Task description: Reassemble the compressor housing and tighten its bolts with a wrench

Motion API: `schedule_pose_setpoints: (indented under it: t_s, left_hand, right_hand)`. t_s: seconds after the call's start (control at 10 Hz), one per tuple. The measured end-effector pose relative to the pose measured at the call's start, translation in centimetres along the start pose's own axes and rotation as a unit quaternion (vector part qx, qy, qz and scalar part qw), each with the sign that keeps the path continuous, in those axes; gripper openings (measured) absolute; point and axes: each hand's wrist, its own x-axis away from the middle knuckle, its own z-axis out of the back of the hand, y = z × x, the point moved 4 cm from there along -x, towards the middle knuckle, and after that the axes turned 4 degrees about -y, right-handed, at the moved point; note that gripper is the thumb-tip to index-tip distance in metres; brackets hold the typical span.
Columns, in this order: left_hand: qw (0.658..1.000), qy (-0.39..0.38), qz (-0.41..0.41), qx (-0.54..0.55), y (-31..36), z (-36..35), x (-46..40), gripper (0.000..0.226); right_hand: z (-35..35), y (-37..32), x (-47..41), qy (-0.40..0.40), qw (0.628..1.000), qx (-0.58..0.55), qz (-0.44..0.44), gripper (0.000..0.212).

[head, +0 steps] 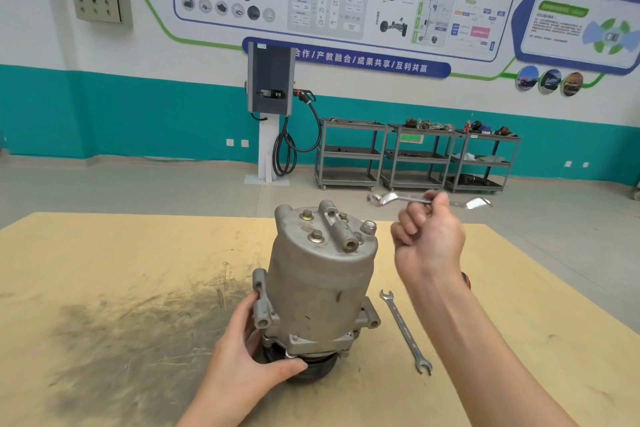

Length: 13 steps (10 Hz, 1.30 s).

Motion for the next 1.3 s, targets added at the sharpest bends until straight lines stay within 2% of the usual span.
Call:
schedule_pose_setpoints:
  t_s: [0.1, 0.2, 0.3, 0.4, 0.5, 0.6, 0.7, 0.9, 1.0, 1.1, 1.2, 1.3]
  left_hand:
    - [1.0, 0.0, 0.0, 0.001, 0.3, 0.0, 0.2, 0.105]
    - [1.0, -0.01, 0.002, -0.007, 0.6, -0.1, 0.4, 0.104]
    - [1.0, -0.004, -0.004, -0.021, 0.5, -0.1, 0.5, 0.098]
    - [1.0, 0.002, -0.008, -0.025, 0.2, -0.1, 0.4, 0.095]
    - [1.0, 0.002, -0.01, -0.024, 0.0, 0.0, 0.4, 0.095]
    - [1.0, -0.002, -0.008, -0.015, -0.1, 0.1, 0.4, 0.103]
    - [1.0, -0.003, -0.002, -0.015, 0.0, 0.0, 0.4, 0.106]
    - [0.999, 0.001, 0.002, -0.035, -0.1, 0.1, 0.5, 0.1]
    - [0.999, 0.007, 0.001, -0.044, -0.2, 0.1, 0.4, 0.097]
    - [0.999, 0.004, 0.002, -0.054, -0.2, 0.0, 0.4, 0.094]
    - [0.998, 0.003, 0.004, -0.058, -0.2, 0.1, 0.5, 0.095]
    - [0.997, 0.007, 0.009, -0.072, 0.1, 0.1, 0.6, 0.096]
  right_hand:
    - [0.8, -1.7, -1.1, -0.028, 0.998, 0.058, -0.018, 0.03]
    - [2.8, -2.6, -1.5, -0.09, 0.966, 0.237, -0.048, 0.031]
    - [5.1, -2.3, -1.4, -0.142, 0.891, 0.424, -0.081, 0.034]
    - [7.0, -0.7, -0.9, -0.182, 0.823, 0.52, -0.14, 0.037]
    - [8.9, 1.5, -0.1, -0.195, 0.776, 0.564, -0.204, 0.039]
    - [10.7, 3.8, 0.7, -0.204, 0.699, 0.641, -0.244, 0.041]
    - [12.0, 5.1, 1.0, -0.223, 0.619, 0.711, -0.246, 0.044]
    - [12.7, 5.8, 1.4, -0.238, 0.487, 0.815, -0.206, 0.044]
    - [12.6, 6.0, 1.8, -0.234, 0.403, 0.869, -0.163, 0.043]
    - [12.6, 6.1, 2.1, -0.225, 0.359, 0.899, -0.108, 0.04]
    - [12.6, 6.3, 2.3, -0.219, 0.334, 0.914, -0.07, 0.033]
    - [12.0, 5.4, 1.8, -0.19, 0.329, 0.924, -0.036, 0.03]
